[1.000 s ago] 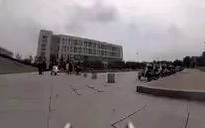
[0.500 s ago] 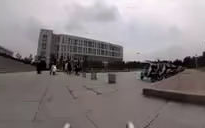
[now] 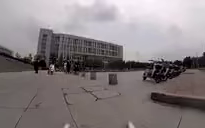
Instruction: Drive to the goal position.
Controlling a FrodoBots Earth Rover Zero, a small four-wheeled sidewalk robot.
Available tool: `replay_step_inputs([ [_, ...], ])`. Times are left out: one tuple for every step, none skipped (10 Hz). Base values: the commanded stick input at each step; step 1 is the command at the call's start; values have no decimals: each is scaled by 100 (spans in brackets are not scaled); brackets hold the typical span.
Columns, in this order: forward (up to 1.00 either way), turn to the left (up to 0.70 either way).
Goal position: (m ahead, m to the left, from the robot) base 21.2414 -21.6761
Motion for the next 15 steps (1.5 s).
replay_step_inputs([
  [85,0],
  [85,-2],
  [85,-3],
  [85,-6],
  [85,-13],
  [85,-19],
  [85,-19],
  [85,-17],
  [85,-4],
  [85,0],
  [85,0],
  [85,1],
  [85,13],
  [85,33],
  [85,34],
])
